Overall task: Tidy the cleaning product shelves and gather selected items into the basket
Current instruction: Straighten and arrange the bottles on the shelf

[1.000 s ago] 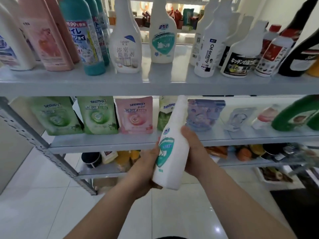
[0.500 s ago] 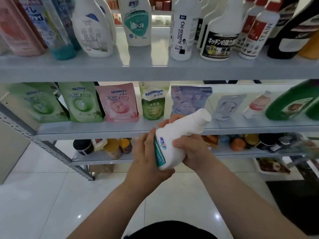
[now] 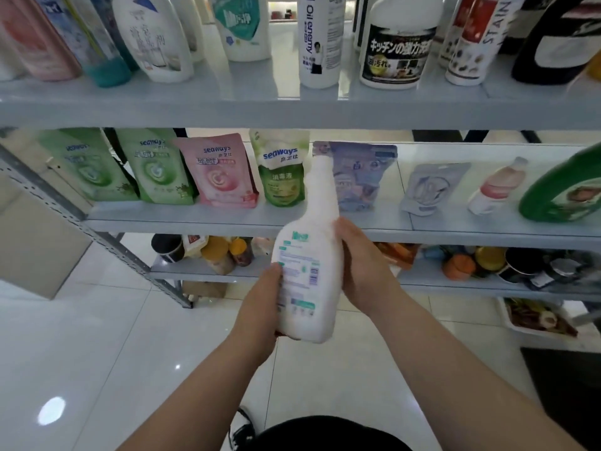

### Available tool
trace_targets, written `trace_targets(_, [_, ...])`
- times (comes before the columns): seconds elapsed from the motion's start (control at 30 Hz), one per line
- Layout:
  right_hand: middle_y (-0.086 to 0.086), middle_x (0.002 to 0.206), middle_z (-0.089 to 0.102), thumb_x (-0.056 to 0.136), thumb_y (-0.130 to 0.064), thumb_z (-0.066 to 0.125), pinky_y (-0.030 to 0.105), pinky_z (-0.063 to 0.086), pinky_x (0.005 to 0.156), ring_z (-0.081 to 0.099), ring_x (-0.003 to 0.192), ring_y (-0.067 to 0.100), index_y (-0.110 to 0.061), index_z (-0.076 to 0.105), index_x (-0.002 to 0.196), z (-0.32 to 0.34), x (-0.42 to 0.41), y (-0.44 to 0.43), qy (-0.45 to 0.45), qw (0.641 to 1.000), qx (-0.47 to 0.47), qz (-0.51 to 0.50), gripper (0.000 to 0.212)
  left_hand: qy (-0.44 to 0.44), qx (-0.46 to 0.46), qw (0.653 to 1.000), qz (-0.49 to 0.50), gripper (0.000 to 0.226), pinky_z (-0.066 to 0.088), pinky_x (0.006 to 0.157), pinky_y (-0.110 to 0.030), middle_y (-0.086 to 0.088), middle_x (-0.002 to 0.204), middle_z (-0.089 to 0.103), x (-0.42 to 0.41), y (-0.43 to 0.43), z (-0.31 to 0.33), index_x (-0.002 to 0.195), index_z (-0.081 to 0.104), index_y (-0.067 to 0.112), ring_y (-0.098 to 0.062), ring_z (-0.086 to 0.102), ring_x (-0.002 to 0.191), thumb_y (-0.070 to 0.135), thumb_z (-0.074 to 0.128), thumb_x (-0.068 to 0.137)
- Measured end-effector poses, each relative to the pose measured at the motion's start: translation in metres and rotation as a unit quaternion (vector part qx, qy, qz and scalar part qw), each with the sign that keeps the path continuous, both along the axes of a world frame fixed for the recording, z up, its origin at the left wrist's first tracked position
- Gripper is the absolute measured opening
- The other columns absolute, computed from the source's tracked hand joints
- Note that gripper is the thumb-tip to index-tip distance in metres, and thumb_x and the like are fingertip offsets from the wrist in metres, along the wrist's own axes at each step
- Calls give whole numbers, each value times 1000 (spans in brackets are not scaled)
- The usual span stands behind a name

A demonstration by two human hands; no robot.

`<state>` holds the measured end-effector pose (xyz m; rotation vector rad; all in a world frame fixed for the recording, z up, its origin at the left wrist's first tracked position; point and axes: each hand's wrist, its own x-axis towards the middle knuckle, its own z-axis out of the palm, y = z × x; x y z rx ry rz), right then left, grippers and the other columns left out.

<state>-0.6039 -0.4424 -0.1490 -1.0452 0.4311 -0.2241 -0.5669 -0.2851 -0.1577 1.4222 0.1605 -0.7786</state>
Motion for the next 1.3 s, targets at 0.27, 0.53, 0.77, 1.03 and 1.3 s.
trace_targets(0.27, [-5, 103, 77, 69, -67, 74, 31, 61, 73, 77, 94, 19, -38, 54, 126, -15, -33, -9, 23, 994, -67, 81, 67, 202, -119, 955, -181, 60, 58, 48, -35, -21, 99, 73, -36, -8, -4, 108, 75, 9, -40, 74, 82, 59, 69, 77])
trace_targets(0.53, [-8, 108, 78, 72, -50, 78, 41, 63, 82, 77, 97, 19, -48, 70, 106, -28, -49, -35, 65, 995, -73, 23, 34, -3, 38, 993, -111, 46, 61, 81, -59, -12, 108, 78, -43, -13, -13, 126, 64, 17, -33, 76, 95, 53, 51, 100])
trace_targets(0.77, [-6, 106, 77, 79, -47, 77, 50, 63, 88, 77, 94, 20, -41, 69, 111, -24, -55, -24, 86, 984, -153, 30, 33, 10, 19, 993, -120, 51, 61, 85, -44, -6, 111, 78, -43, -4, -22, 121, 65, 22, -27, 76, 101, 58, 69, 85])
trace_targets(1.03, [-28, 92, 70, 68, -71, 65, 19, 54, 68, 69, 85, -5, -44, 63, 97, -7, -47, -3, 72, 940, -321, 87, 40, -286, 201, 918, -186, 69, 59, 67, -30, 11, 98, 75, -16, 24, -24, 112, 58, 38, -12, 72, 90, 55, 91, 54])
trace_targets(1.3, [-2, 78, 57, 89, -69, 44, 36, 46, 62, 56, 74, 16, -23, 50, 84, 27, -12, -6, 139, 849, -508, -44, 46, -514, 349, 758, -199, 70, 47, 65, -31, 11, 101, 56, 34, 51, -8, 121, 53, 31, -15, 56, 86, 52, 90, 65])
